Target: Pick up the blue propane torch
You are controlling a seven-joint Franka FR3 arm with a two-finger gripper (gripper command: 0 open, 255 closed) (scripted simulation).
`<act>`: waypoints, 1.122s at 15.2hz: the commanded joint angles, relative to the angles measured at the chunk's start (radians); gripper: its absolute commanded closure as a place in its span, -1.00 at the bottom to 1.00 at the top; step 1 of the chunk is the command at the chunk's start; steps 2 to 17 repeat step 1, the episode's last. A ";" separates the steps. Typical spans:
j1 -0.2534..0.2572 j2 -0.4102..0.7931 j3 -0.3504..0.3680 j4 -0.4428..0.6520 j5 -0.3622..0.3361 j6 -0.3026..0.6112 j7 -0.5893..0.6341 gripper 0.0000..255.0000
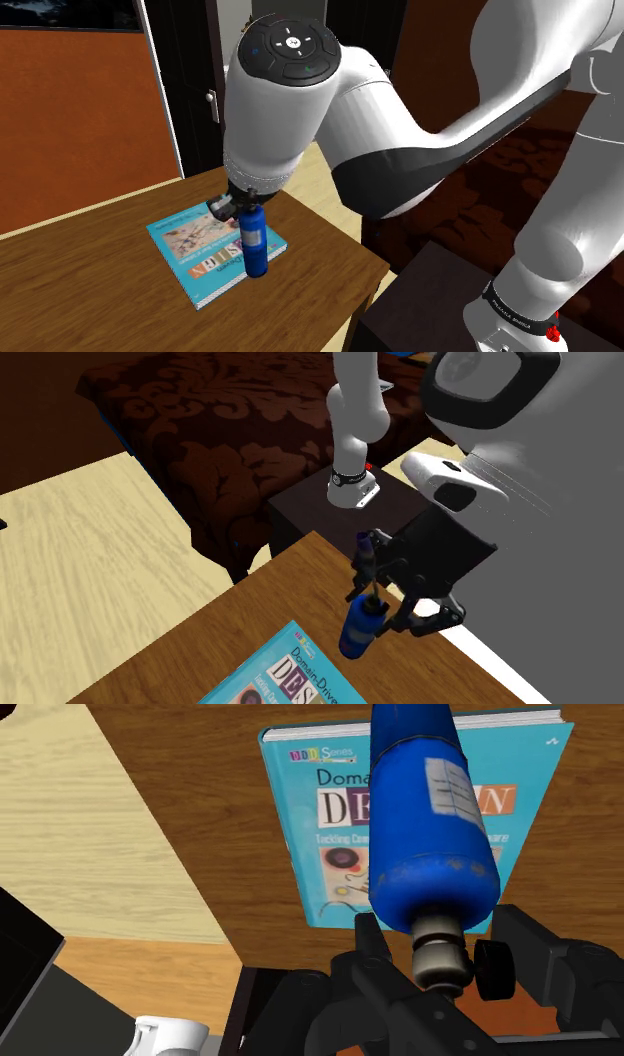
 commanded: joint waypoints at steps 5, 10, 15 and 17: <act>-0.005 -0.006 0.005 0.005 0.008 -0.003 -0.008 1.00; -0.005 -0.006 0.005 0.005 0.008 -0.003 -0.008 1.00; -0.005 -0.006 0.005 0.005 0.008 -0.003 -0.008 1.00; -0.005 -0.006 0.005 0.005 0.008 -0.003 -0.008 1.00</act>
